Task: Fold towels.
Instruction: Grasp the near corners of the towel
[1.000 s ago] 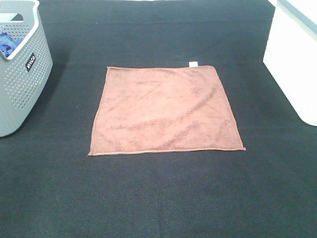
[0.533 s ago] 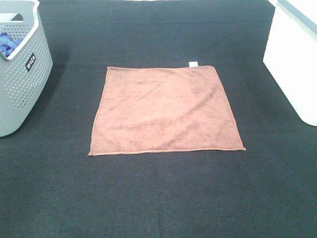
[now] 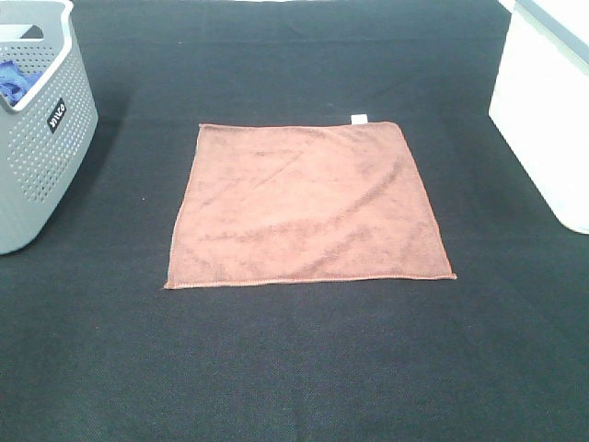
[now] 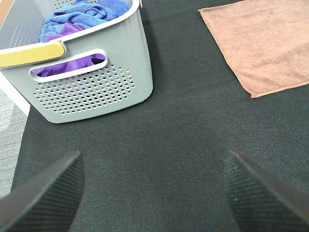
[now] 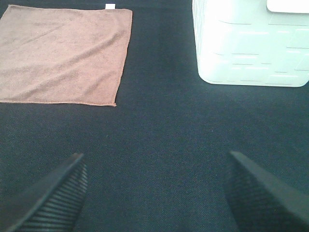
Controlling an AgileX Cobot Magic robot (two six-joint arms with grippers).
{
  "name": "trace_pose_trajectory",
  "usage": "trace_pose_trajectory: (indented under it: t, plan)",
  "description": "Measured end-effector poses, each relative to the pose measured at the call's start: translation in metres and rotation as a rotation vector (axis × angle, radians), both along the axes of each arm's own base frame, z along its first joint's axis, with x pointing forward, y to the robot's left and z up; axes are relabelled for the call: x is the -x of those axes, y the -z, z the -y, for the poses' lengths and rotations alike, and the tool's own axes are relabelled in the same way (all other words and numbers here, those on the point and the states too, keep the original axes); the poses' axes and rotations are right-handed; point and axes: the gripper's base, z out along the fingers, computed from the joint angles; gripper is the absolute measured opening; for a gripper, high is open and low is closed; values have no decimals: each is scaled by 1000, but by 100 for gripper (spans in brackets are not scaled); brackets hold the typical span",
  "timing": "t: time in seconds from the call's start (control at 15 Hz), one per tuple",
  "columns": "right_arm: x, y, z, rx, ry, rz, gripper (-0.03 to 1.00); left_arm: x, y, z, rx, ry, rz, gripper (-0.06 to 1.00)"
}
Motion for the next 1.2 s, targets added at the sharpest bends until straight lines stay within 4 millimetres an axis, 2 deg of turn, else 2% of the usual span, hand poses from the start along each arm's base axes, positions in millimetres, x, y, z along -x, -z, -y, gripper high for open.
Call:
trace_pose_trajectory:
  t: [0.2,0.27,0.33,0.47,0.6,0.67,0.8,0.93,1.13,1.2]
  plan:
    - [-1,0,0,0,0,-2,74,1,-3,1,29,-1,19,76]
    - [-3,-2,0,-1,1,-5,74,-1,-10,2,67,-1,79,76]
    - [-12,-10,1,-1,4,17,74,-9,-23,5,134,10,184,76]
    - [-31,-18,2,-3,9,43,74,-27,-34,9,234,26,267,76]
    - [-55,-22,3,-15,12,25,74,-50,-35,12,313,23,247,76]
    - [-75,-22,2,-53,7,-5,74,-69,-33,13,352,11,193,76]
    - [-103,-18,-1,-149,3,-58,74,-99,-25,18,466,-12,63,76]
    - [-135,-5,-1,-195,9,-156,74,-127,-11,25,615,-44,-100,76]
    - [-181,11,-4,-233,-25,-314,74,-171,22,34,700,-50,-325,75]
    - [-207,15,-7,-288,-30,-377,74,-188,40,38,719,-36,-405,74]
